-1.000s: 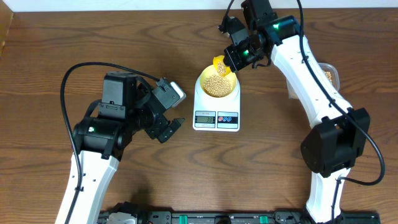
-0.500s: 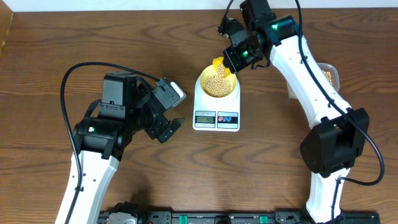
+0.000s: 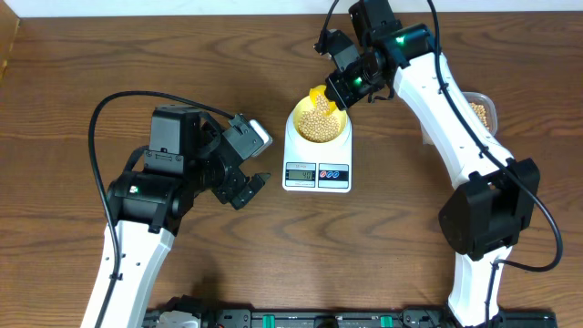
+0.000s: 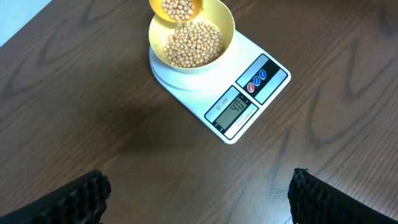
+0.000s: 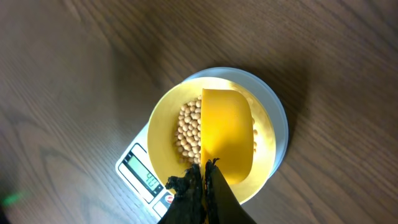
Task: Scoop item into bowl and weigh 50g on scale
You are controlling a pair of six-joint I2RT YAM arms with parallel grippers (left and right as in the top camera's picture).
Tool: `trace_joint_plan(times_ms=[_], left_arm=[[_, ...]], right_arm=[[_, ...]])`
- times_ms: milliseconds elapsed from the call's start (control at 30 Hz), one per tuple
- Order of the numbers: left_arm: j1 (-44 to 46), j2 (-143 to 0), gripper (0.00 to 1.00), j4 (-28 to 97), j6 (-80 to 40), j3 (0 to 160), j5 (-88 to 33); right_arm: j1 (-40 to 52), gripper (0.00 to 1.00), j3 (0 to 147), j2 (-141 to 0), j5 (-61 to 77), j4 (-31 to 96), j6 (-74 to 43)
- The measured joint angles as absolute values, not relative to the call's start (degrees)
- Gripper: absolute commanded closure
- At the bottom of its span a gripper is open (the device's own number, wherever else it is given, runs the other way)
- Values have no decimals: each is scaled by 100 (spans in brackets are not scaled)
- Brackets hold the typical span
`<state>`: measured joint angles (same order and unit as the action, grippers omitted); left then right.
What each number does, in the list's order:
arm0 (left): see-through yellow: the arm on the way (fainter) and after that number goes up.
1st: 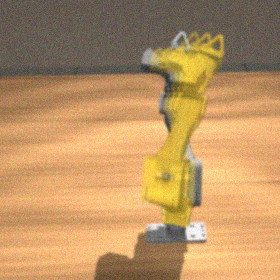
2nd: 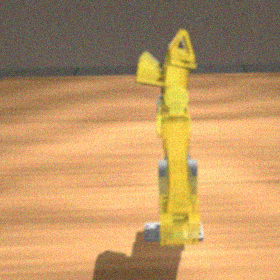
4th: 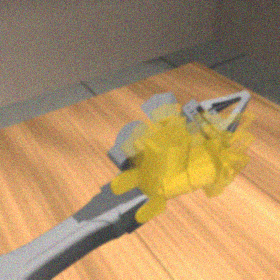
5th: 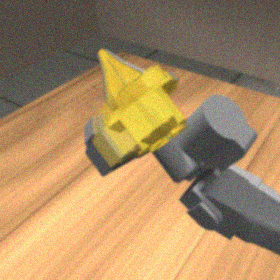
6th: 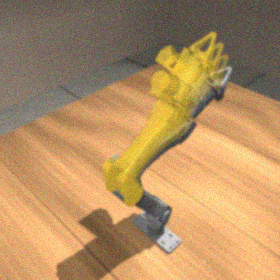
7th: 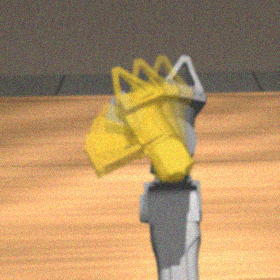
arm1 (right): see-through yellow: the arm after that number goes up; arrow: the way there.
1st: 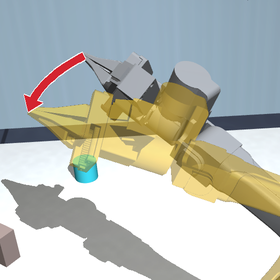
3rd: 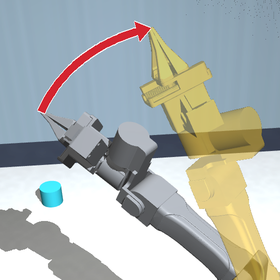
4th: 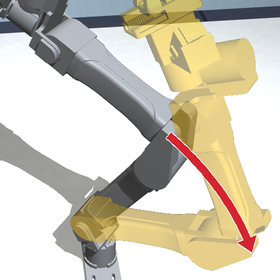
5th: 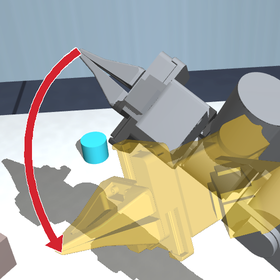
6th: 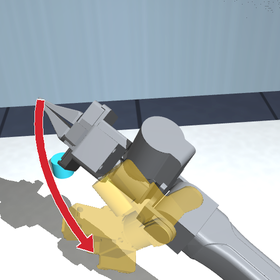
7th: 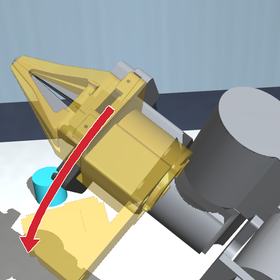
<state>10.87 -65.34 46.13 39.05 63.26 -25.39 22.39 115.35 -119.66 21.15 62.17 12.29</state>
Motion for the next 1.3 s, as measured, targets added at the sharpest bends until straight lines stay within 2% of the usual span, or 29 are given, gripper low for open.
trace_joint_plan(times_ms=[1300], left_arm=[[1087,-6534,6,4613,3903,6326,-2539]], right_arm=[[2408,99,11535,-11966,2099,6318,2102]])
